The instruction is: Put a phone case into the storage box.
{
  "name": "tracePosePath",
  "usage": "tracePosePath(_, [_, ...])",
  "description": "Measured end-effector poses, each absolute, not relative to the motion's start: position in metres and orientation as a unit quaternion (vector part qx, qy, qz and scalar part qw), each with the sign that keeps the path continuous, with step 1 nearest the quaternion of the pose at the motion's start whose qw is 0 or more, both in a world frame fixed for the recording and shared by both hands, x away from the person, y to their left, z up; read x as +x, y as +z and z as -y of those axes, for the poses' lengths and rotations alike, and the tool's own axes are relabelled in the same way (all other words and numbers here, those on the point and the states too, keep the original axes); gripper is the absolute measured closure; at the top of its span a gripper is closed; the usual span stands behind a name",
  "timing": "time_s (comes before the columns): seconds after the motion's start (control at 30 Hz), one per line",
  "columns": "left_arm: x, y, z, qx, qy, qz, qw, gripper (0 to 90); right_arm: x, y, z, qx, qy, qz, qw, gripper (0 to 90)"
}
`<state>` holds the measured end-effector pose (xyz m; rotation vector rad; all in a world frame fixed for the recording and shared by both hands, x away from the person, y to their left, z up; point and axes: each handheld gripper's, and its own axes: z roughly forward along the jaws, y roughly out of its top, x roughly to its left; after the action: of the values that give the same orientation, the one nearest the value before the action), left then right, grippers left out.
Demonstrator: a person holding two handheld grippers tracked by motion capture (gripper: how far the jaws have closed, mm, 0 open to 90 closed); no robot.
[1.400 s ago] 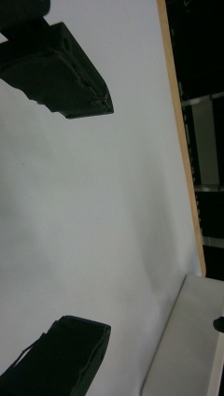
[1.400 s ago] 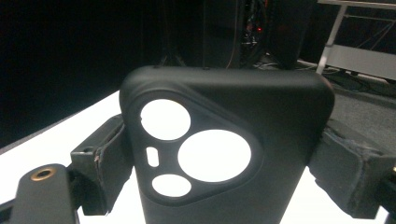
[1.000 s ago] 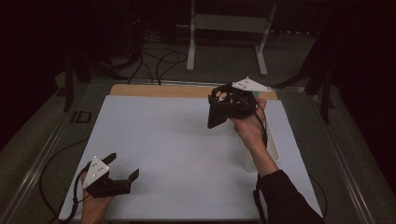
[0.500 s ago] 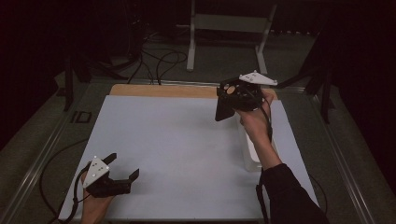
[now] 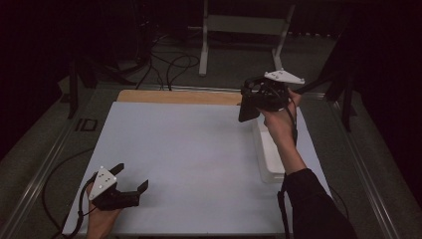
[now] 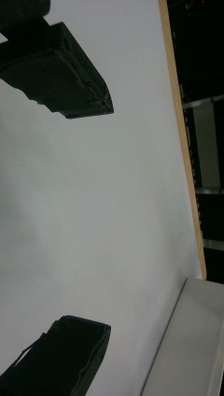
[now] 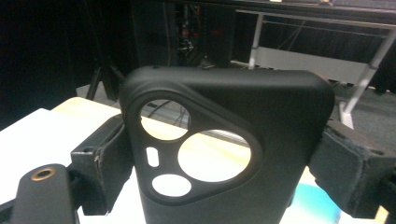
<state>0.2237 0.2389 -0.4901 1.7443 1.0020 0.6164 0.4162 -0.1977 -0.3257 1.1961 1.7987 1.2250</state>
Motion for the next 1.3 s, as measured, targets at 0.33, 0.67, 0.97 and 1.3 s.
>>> tracePosePath(0.33, [0.224,-0.490,-0.239,0.720,0.256,-0.414,0.494,0.0,0.424,-0.326,0.210,0.469,0.454,-0.678,0.337,13.8])
tracePosePath(0.67, [0.224,-0.490,-0.239,0.720,0.255,-0.414,0.495,0.0,0.433,-0.330,0.223,0.490,0.443,-0.668,0.342,13.8])
tracePosePath(0.97, [0.224,-0.490,-0.239,0.721,0.255,-0.413,0.494,0.0,0.440,-0.334,0.235,0.509,0.434,-0.657,0.346,13.8])
tracePosePath(1.3, [0.223,-0.490,-0.239,0.720,0.256,-0.414,0.495,0.0,0.445,-0.339,0.244,0.525,0.424,-0.649,0.352,13.7])
